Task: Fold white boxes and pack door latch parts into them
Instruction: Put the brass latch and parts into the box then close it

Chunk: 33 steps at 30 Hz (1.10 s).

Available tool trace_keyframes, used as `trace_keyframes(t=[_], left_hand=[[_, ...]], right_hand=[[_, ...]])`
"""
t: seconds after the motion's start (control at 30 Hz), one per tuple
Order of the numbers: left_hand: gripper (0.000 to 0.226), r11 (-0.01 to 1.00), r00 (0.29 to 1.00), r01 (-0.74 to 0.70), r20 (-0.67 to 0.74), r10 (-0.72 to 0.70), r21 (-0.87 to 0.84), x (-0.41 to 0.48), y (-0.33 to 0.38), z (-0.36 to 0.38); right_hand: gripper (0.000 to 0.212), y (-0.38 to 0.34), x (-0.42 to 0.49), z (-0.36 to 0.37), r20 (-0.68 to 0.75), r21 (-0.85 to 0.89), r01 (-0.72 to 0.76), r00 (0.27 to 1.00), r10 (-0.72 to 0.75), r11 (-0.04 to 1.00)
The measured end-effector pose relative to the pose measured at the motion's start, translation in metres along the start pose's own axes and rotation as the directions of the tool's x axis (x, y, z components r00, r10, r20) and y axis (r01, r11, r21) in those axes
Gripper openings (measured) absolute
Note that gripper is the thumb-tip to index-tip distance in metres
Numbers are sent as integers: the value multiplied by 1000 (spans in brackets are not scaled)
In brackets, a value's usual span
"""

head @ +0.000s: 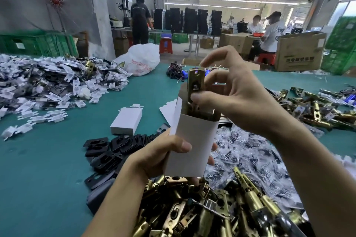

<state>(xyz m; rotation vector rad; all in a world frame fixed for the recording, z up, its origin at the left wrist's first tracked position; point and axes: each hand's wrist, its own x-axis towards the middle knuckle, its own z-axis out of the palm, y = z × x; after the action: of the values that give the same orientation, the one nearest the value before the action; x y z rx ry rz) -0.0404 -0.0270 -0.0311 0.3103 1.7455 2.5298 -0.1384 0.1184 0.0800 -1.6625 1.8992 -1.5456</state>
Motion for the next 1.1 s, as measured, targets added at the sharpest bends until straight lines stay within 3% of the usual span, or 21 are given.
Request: trace_keyframes(t=[0.13,0.37,0.5,0.53,0.63,0.73,0.8,0.87,0.93,1.0,1.1], left_hand=[[58,999,999,-22,-45,21,-23,1,-2,1],[59,999,995,-40,-96,37,-30,2,-3,0],[47,995,990,-97,-107,94,-28,4,-4,-1],[47,995,988,-100,-123,97,-16,4,-4,-1],[58,994,976,-113,-186,111,-1,7,-8,-4],[57,961,939,-271,-235,251,-57,7,-7,-10],[56,926,886,-376,-307,347,-40,5,-1,-16],[58,905,821,-426,-416,390,6,2,5,-21],[55,894,736,-439,-537,413,86,-1,11,-25],[50,884,645,-428,-621,445,190,-3,15,-25],[28,849,543,-441,-667,510,290,-2,20,-23]], right_hand=[[41,7,-6,7,60,-127,49,997,-42,991],[29,9,-9,11,-59,-172,8,998,-19,985],[5,7,-7,8,-51,-345,13,998,-32,938],[7,7,-7,8,-60,-408,23,997,-52,913],[6,8,-6,5,-155,-486,26,981,-116,873],[6,17,-4,5,-326,-432,16,930,-173,902],[6,27,-1,5,-397,-347,-39,911,-109,937],[3,41,2,8,-310,-353,-156,950,42,922],[9,58,5,15,-52,-518,-251,963,263,818],[19,74,8,31,171,-679,-230,874,455,697],[26,91,16,61,277,-769,-144,803,528,622]])
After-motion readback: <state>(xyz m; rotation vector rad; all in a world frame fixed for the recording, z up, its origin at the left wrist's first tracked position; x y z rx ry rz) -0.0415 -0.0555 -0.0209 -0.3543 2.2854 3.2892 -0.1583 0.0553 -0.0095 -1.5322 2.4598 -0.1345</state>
